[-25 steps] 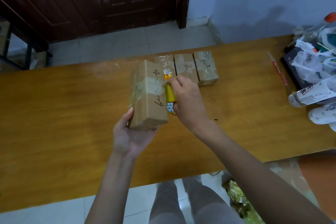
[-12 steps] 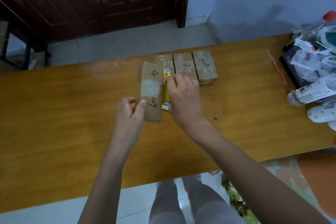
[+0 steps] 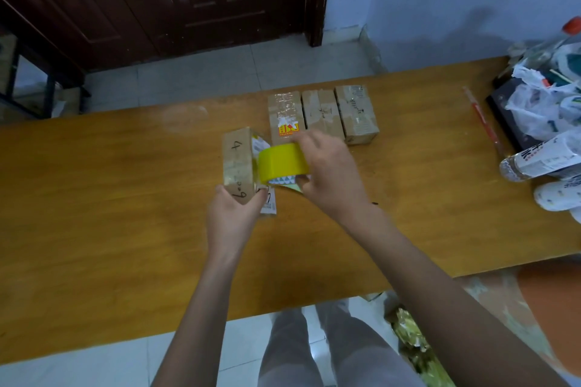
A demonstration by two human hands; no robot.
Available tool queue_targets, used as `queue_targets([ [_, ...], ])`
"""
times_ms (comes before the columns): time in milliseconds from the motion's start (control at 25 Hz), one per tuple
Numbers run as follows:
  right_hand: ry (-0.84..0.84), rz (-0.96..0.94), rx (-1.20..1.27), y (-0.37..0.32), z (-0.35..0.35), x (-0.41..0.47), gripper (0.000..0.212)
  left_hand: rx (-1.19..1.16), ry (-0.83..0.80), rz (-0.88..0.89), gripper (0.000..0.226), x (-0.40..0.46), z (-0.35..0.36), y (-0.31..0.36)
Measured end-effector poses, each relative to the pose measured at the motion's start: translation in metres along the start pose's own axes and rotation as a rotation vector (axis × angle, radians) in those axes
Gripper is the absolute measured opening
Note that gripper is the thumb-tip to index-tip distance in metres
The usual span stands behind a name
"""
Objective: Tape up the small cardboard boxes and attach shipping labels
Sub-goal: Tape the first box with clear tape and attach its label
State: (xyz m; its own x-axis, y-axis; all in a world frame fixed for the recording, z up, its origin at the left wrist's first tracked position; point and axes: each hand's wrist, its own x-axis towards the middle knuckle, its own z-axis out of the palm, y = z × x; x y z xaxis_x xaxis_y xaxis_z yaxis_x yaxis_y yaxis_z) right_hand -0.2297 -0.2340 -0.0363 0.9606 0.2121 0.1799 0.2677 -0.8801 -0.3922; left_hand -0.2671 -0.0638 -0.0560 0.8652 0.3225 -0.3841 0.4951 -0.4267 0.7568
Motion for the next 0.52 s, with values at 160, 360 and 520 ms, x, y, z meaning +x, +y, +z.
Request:
queue_targets([
  [160,0.066,0.160,0.314,0.009,0.005,-0.008,0.038,-0.134,-0.111,-0.057,0.028,0.000,-0.002,-0.005],
  [360,0.149,0.038,0.030,0.018,-0.015,0.002,0.043,-0.491,-0.042,-0.115,0.042,0.009,-0.023,-0.009],
  [520,0.031,0.074,-0.237,0.033,-0.030,0.003,0.046,-0.538,-0.109,-0.083,0.037,0.017,-0.043,-0.012],
])
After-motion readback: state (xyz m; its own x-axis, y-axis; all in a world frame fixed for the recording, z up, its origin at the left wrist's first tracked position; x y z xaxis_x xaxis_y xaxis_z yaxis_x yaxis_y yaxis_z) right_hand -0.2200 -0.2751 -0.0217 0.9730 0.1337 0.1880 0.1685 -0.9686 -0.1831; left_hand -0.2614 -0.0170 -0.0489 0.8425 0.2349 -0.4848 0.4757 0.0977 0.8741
